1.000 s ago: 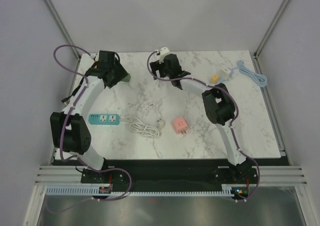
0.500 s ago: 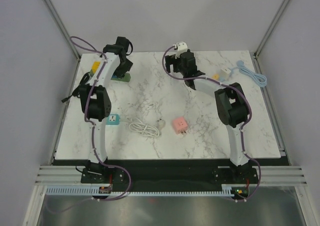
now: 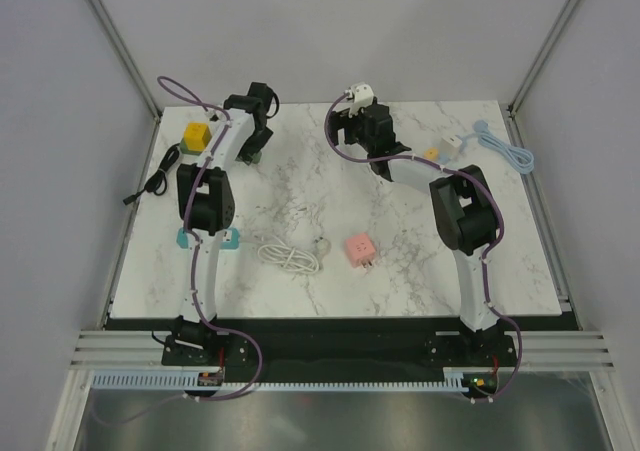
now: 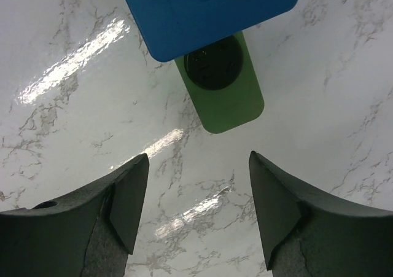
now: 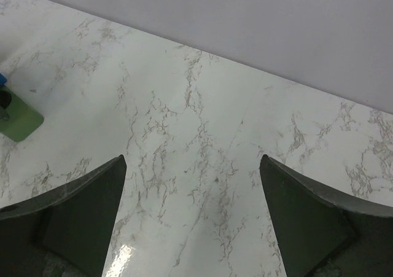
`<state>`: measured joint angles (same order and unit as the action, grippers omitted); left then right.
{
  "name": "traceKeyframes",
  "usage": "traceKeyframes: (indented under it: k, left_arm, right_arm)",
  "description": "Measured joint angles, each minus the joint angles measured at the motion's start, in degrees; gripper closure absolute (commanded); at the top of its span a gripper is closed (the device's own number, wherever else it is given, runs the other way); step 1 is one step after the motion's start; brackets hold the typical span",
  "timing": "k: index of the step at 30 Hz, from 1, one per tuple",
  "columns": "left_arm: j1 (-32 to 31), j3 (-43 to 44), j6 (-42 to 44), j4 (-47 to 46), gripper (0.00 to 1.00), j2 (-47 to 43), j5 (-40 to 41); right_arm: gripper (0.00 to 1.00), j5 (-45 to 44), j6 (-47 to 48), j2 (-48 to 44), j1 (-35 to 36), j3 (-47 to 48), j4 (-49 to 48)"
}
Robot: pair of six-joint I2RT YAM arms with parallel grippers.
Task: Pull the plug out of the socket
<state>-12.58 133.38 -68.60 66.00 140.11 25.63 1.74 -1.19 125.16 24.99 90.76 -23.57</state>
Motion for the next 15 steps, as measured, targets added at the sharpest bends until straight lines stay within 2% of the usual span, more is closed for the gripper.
traceKeyframes:
  k: [15]
  left_arm:
    - [0.2,2.2,-2.3,-3.0,0.21,5.3,1.3]
  right_arm:
    - [0.02,1.5,0.1,-0.6,0.0,-1.5,-2.8]
